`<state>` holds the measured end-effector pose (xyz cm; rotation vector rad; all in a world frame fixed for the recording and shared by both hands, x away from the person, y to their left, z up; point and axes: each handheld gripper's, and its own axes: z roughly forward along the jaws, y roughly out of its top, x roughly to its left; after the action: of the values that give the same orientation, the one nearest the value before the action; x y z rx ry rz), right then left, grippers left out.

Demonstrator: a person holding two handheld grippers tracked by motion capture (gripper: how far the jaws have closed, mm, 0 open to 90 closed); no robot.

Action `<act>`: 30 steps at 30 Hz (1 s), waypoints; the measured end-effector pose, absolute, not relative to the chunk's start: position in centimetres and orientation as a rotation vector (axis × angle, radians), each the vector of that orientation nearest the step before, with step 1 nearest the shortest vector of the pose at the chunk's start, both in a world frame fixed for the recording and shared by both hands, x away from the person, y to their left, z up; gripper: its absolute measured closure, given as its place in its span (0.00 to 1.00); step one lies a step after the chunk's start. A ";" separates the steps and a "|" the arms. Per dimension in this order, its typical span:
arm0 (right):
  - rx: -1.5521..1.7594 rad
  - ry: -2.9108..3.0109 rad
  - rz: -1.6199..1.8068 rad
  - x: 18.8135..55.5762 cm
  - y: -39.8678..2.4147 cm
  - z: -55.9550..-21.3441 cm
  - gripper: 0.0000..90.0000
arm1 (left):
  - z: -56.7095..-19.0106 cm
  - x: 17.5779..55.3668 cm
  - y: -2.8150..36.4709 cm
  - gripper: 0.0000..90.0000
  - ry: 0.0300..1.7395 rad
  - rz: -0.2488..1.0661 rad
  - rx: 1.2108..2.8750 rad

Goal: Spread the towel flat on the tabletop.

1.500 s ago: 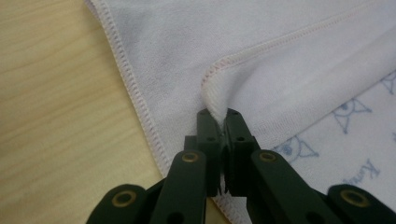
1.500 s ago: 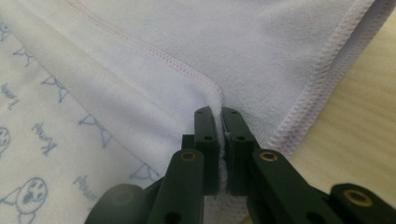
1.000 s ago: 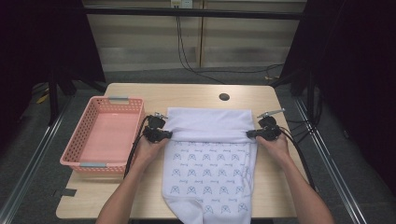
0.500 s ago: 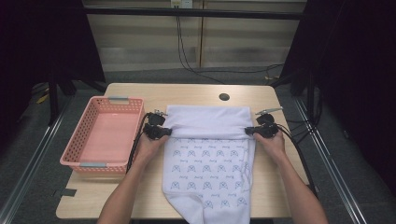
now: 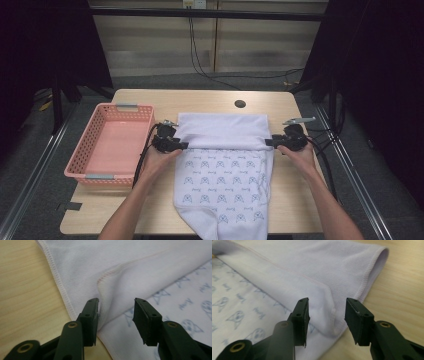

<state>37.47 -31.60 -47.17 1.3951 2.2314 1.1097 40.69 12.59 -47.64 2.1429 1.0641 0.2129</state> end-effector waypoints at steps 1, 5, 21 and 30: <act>1.398 2.217 1.128 36.6 -31.9 -46.8 0.60 | -47.3 40.2 12.7 0.57 1.056 0.214 2.139; 1.368 2.211 1.189 32.5 -32.8 -46.2 0.66 | -46.4 37.2 13.3 0.59 0.980 0.182 2.067; 1.323 2.468 1.183 23.5 -28.5 -48.6 0.72 | -48.1 25.7 10.7 0.63 0.524 -0.111 2.208; 1.262 2.493 1.089 23.5 -27.4 -49.4 0.72 | -49.4 24.5 8.7 0.89 0.379 -0.139 2.336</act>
<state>23.48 -27.43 -49.37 1.2624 2.4929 1.0894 24.51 8.72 -49.39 2.3356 0.3793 -0.1388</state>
